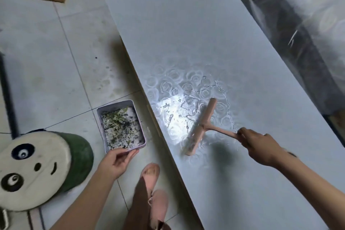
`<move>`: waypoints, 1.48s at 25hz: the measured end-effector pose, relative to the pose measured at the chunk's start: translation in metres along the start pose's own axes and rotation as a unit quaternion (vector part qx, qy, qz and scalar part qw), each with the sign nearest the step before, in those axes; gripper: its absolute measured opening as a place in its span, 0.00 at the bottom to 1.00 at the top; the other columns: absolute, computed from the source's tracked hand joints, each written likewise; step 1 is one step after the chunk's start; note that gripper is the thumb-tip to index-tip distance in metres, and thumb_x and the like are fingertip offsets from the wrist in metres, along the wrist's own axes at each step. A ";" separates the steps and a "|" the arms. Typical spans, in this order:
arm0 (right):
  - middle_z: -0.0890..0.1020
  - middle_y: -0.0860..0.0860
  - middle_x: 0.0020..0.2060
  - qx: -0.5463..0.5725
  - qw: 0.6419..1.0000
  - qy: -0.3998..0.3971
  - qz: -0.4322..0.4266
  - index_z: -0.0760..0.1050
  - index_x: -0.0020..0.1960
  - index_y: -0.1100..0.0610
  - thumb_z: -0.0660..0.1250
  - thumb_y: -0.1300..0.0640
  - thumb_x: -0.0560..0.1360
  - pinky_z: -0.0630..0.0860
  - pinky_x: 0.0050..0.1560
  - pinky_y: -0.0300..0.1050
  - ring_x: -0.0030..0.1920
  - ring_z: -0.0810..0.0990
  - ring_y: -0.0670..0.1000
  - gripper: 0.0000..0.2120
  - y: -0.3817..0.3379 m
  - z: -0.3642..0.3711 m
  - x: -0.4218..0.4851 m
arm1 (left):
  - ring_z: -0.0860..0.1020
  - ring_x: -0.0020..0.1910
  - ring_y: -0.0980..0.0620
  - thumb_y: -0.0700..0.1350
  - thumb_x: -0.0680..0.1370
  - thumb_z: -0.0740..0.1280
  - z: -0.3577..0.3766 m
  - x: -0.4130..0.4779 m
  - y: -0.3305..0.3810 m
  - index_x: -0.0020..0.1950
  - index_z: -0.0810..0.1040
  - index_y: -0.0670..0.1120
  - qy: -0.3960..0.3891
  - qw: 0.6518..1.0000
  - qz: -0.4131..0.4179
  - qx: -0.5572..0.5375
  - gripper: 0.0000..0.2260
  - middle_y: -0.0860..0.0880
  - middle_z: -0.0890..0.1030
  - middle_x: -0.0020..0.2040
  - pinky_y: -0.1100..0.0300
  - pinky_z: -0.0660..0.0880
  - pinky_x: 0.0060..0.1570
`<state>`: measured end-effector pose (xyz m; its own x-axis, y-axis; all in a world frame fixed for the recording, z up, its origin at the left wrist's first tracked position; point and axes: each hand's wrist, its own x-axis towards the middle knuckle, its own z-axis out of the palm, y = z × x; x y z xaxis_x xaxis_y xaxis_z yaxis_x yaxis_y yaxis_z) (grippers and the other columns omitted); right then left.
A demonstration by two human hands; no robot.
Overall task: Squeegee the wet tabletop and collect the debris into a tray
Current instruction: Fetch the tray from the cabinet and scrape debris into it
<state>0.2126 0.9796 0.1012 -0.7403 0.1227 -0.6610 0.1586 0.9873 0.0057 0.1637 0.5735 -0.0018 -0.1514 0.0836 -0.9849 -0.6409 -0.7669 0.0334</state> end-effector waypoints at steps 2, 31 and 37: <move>0.75 0.46 0.51 -0.021 1.000 -0.022 0.004 0.64 0.57 0.50 0.55 0.58 0.79 0.63 0.46 0.46 0.50 0.76 0.51 0.08 0.022 -0.001 0.012 | 0.65 0.70 0.32 0.30 0.80 0.55 0.011 0.019 0.000 0.48 0.71 0.33 0.020 1.000 0.014 0.011 0.07 0.32 0.69 0.67 0.55 0.64 0.70; 0.75 0.40 0.38 0.018 0.980 0.064 -0.189 0.72 0.55 0.43 0.67 0.55 0.76 0.71 0.36 0.45 0.35 0.75 0.41 0.11 0.094 -0.004 0.106 | 0.76 0.57 0.43 0.30 0.78 0.59 0.030 0.102 -0.066 0.50 0.76 0.38 0.027 0.993 0.024 -0.111 0.08 0.37 0.77 0.54 0.49 0.68 0.68; 0.77 0.49 0.36 0.027 0.968 0.107 -0.225 0.78 0.55 0.55 0.69 0.62 0.73 0.73 0.38 0.52 0.37 0.79 0.57 0.11 -0.001 0.013 0.124 | 0.77 0.48 0.44 0.29 0.77 0.57 0.038 0.085 -0.073 0.47 0.74 0.39 0.024 0.997 0.067 0.007 0.09 0.42 0.79 0.41 0.58 0.82 0.39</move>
<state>0.1294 0.9927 0.0094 -0.8601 -0.2948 -0.4162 -0.1819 0.9397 -0.2897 0.1687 0.6608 -0.0812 -0.2012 -0.0504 -0.9783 -0.6281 -0.7597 0.1683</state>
